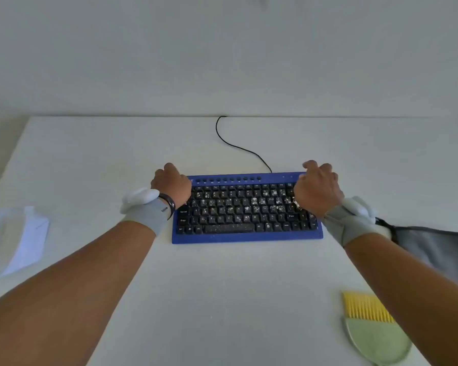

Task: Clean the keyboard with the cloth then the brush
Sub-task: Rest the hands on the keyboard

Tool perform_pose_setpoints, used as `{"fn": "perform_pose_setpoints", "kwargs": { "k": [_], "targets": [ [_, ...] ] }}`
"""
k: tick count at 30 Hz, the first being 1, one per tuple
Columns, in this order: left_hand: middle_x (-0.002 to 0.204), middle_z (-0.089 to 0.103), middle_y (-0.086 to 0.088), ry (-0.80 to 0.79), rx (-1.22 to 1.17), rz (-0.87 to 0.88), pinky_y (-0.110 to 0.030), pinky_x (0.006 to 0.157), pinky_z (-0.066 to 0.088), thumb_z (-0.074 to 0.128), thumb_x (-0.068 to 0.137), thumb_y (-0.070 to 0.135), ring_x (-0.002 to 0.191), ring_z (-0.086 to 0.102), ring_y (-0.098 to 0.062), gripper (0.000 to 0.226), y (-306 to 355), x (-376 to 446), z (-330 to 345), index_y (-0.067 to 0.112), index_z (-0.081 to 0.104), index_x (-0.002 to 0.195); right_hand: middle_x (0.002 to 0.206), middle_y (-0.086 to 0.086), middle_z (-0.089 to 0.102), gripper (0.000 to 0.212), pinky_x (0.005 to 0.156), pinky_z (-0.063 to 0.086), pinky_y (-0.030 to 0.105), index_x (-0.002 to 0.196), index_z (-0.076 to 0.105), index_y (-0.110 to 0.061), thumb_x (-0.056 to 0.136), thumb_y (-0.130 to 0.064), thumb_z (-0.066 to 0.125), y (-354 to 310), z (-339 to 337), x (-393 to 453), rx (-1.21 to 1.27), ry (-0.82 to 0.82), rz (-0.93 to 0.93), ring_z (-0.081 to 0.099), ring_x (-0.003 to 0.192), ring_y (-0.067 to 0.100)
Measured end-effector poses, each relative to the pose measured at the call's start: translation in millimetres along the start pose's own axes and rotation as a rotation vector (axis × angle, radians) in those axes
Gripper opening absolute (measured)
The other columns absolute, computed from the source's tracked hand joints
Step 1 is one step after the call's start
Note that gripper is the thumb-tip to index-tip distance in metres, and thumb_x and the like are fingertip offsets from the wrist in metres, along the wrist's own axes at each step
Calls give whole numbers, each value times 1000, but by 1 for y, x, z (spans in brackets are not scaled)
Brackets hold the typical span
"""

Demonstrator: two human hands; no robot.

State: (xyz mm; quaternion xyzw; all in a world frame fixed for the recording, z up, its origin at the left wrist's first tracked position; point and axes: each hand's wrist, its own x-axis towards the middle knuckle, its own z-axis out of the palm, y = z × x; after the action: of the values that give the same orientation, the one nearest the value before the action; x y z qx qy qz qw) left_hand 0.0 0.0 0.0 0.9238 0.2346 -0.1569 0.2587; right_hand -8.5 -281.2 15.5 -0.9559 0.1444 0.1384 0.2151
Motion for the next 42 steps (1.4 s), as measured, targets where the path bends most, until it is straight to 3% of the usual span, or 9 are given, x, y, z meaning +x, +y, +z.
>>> {"fn": "perform_pose_setpoints", "kwargs": {
  "k": [4, 9, 14, 17, 21, 26, 30, 33, 42],
  "targets": [
    [139, 47, -24, 1, -6, -50, -42, 101, 38, 39, 100, 10, 128, 45, -39, 37, -2, 3, 3, -3, 44, 134, 136, 19, 38, 46, 94, 37, 47, 142, 34, -19, 97, -28, 32, 5, 3, 5, -21, -107, 90, 41, 122, 42],
    [109, 58, -30, -8, -17, -30, -48, 93, 42, 41, 95, 1, 112, 52, -46, 31, -4, 2, 5, 8, 35, 66, 139, 22, 36, 50, 99, 36, 48, 144, 29, -12, 98, -31, 33, 6, 8, 5, 1, -142, 117, 41, 124, 45],
    [76, 43, -16, -10, -6, -12, -51, 77, 40, 40, 93, -2, 104, 52, -51, 35, -5, 3, 7, 9, 29, 62, 138, 21, 35, 52, 100, 38, 49, 146, 27, -16, 96, -29, 32, 12, 12, 5, -12, -135, 91, 43, 121, 45],
    [81, 49, -20, 5, -31, -6, -37, 65, 31, 41, 92, 1, 83, 50, -41, 29, -8, 5, 7, 8, 36, 65, 135, 21, 39, 48, 97, 39, 48, 142, 32, -14, 97, -30, 31, 13, 14, 7, -27, -103, 69, 45, 119, 46],
    [104, 61, -34, 26, -95, -8, -49, 75, 47, 41, 92, 4, 93, 58, -47, 24, -8, 3, 8, 1, 47, 69, 129, 22, 43, 42, 85, 35, 41, 136, 38, -12, 97, -28, 32, 12, 17, 7, -24, -54, 69, 47, 113, 46],
    [68, 39, -8, 76, -142, -39, -36, 74, 36, 36, 94, 5, 85, 46, -33, 30, -9, -5, 14, 10, 34, 64, 128, 22, 43, 40, 82, 31, 40, 132, 40, -10, 97, -28, 33, 19, 25, -1, -13, 12, 45, 47, 112, 46],
    [77, 47, -11, 111, -141, -15, -36, 74, 37, 37, 96, 5, 102, 58, -41, 31, -14, -13, 19, 9, 36, 65, 131, 22, 43, 43, 84, 33, 41, 133, 43, -10, 95, -30, 34, 26, 29, -10, -19, 37, 32, 47, 115, 45],
    [89, 53, -17, 130, -166, 2, -34, 68, 35, 40, 96, 6, 82, 50, -34, 28, -22, -15, 24, 8, 39, 67, 131, 21, 45, 44, 84, 35, 41, 131, 46, -11, 94, -32, 34, 34, 31, -17, -37, 56, 7, 49, 113, 44],
    [66, 35, -7, 218, -110, 128, -31, 55, 24, 42, 93, 4, 58, 31, -23, 32, -40, -31, 31, 11, 31, 64, 93, 16, 57, 31, 73, 40, 36, 82, 54, -6, 91, -29, 35, 51, 42, -34, -74, 170, -121, 54, 78, 34]
  ]
}}
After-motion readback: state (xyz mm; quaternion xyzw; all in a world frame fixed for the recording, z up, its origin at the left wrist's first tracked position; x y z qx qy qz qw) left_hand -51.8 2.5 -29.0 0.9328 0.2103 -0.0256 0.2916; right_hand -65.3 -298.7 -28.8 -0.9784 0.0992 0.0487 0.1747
